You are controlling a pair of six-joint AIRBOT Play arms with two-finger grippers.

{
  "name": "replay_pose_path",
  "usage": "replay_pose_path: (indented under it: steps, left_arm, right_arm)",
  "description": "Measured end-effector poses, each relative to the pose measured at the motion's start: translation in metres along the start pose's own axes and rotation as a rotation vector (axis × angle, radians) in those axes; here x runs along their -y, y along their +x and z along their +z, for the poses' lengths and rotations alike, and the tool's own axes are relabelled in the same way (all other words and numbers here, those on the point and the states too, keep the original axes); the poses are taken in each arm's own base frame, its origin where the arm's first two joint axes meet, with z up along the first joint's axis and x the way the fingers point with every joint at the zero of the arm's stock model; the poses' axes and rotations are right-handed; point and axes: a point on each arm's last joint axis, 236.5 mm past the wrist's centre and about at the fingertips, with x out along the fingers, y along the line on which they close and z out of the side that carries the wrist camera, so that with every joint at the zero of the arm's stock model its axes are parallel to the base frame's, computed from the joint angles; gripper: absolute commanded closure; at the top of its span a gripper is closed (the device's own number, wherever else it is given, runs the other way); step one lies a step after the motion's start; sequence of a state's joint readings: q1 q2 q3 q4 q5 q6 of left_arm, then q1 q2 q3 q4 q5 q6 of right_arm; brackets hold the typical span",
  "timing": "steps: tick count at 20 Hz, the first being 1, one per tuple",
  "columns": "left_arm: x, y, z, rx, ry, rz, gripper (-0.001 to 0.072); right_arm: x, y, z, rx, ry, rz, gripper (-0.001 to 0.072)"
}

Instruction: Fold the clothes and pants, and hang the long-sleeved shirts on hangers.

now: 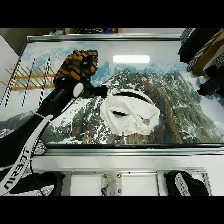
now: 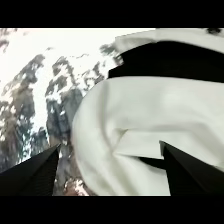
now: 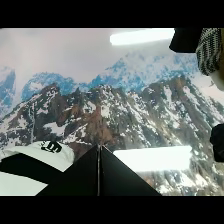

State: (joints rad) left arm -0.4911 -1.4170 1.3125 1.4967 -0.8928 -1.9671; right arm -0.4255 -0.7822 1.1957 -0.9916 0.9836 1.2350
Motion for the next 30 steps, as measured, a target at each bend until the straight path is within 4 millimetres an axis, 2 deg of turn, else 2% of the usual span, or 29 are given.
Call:
replay_pose_path:
  steps: [2, 4, 7, 10, 11, 13, 14, 15, 16, 17, 18, 21, 24, 27, 30]
  left_arm:
    - [-0.026, 0.026, -0.028, -0.100, -0.140, -0.028, 0.0013]
    - [-0.037, 0.050, -0.053, -0.176, -0.245, -0.069, 0.0012]
    - [-0.031, 0.077, -0.081, -0.260, -0.331, -0.134, 0.0013]
    - [-0.012, 0.097, -0.096, -0.316, -0.345, -0.175, 0.0014]
    - [-0.005, 0.102, -0.099, -0.330, -0.342, -0.186, 0.0070]
    - [0.007, 0.110, -0.103, -0.360, -0.330, -0.204, 0.0560]
    - [0.011, 0.113, -0.103, -0.370, -0.326, -0.211, 0.0689]
    - [0.014, 0.114, -0.102, -0.375, -0.316, -0.218, 0.0689]
    - [0.014, 0.115, -0.098, -0.376, -0.310, -0.226, 0.0689]
    - [0.014, 0.114, -0.093, -0.373, -0.301, -0.234, 0.0689]
    - [0.012, 0.112, -0.086, -0.368, -0.289, -0.242, 0.0689]
    - [0.005, 0.103, -0.067, -0.359, -0.251, -0.268, 0.0689]
    - [-0.003, 0.096, -0.053, -0.349, -0.232, -0.281, 0.0689]
    - [-0.007, 0.094, -0.049, -0.346, -0.222, -0.285, 0.0690]
    - [-0.009, 0.093, -0.047, -0.345, -0.217, -0.287, 0.0689]
  right_arm:
    - [0.001, 0.002, -0.002, -0.011, 0.003, 0.002, 0.0696]
    - [0.003, 0.006, -0.006, -0.026, 0.009, 0.003, 0.0696]
    - [0.005, 0.015, -0.017, -0.072, 0.021, 0.011, 0.0696]
    - [0.008, 0.024, -0.033, -0.133, 0.038, 0.022, 0.0695]
    - [0.009, 0.028, -0.039, -0.156, 0.045, 0.026, 0.0695]
    - [0.012, 0.036, -0.056, -0.209, 0.064, 0.031, 0.0694]
    - [0.015, 0.040, -0.067, -0.238, 0.076, 0.033, 0.0689]
    - [0.018, 0.045, -0.080, -0.274, 0.088, 0.030, 0.0683]
    - [0.023, 0.050, -0.097, -0.319, 0.102, 0.026, 0.0526]
    - [0.027, 0.056, -0.115, -0.363, 0.121, 0.023, 0.0258]
    - [0.031, 0.062, -0.136, -0.415, 0.145, 0.022, 0.0157]
    - [0.038, 0.080, -0.217, -0.607, 0.261, 0.027, 0.0160]
    - [0.026, 0.095, -0.289, -0.768, 0.376, 0.063, 0.0160]
    - [0.000, 0.113, -0.333, -0.855, 0.430, 0.104, 0.0160]
    - [-0.032, 0.132, -0.360, -0.887, 0.446, 0.142, 0.0164]
